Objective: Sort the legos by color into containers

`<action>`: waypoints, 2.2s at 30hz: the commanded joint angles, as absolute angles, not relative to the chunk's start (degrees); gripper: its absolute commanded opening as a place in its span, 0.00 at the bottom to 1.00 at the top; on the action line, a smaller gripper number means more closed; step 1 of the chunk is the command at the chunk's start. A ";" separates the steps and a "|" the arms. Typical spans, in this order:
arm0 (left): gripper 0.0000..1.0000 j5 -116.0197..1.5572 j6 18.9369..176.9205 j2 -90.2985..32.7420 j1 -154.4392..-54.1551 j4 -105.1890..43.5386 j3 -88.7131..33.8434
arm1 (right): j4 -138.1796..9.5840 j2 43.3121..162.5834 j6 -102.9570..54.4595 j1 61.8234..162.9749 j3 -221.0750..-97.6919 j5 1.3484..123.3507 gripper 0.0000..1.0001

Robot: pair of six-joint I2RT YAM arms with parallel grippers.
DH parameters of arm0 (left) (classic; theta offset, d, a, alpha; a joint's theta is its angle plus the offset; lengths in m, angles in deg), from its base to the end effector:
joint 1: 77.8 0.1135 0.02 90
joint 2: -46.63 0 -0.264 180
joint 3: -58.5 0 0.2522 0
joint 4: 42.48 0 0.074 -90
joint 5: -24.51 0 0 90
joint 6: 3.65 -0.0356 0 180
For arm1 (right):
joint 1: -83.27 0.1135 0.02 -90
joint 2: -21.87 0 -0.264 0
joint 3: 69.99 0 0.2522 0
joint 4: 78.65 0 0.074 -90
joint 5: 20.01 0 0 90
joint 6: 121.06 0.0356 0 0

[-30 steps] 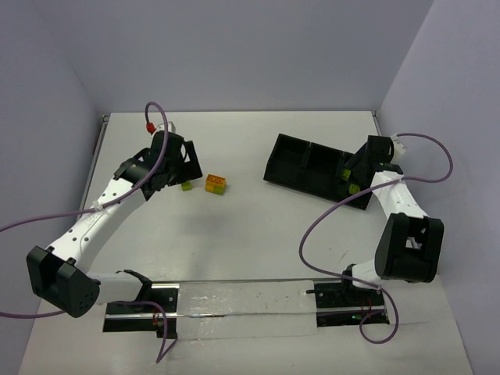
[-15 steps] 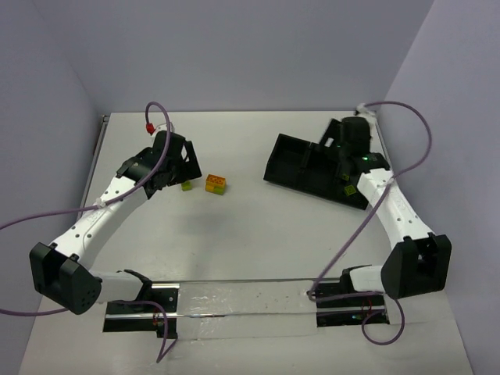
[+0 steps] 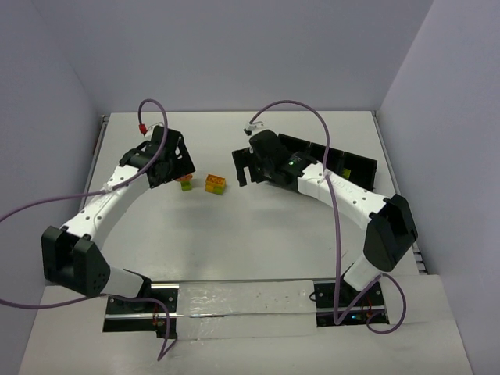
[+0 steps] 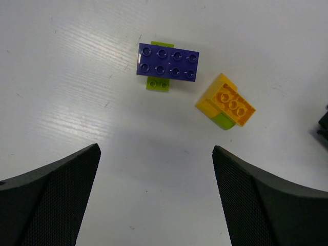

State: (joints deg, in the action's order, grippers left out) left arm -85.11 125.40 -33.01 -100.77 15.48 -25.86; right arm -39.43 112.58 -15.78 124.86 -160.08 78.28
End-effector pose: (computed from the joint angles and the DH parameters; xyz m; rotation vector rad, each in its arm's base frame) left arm 0.2700 -0.1015 0.3078 -0.4767 2.3794 -0.0557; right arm 0.2722 0.2347 0.3048 -0.4440 2.2399 0.3631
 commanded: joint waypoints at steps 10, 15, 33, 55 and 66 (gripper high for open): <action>0.97 -83.54 125.47 -42.37 -99.95 14.12 -33.28 | -37.09 112.85 -18.27 124.22 -161.76 75.55 0.93; 0.97 -83.05 126.61 -39.44 -99.04 15.53 -32.44 | -43.67 114.94 -27.80 126.29 -162.32 68.51 0.94; 0.97 -83.19 127.31 -27.23 -93.21 18.91 -30.12 | -29.47 146.46 -49.67 126.63 -193.96 65.36 0.88; 0.97 -84.13 127.03 -26.13 -92.74 18.92 -29.45 | -28.69 154.68 -47.24 126.60 -199.66 63.57 0.58; 0.97 -83.94 126.69 -26.24 -92.30 18.64 -29.70 | -32.68 144.93 -44.19 126.68 -193.90 62.07 0.00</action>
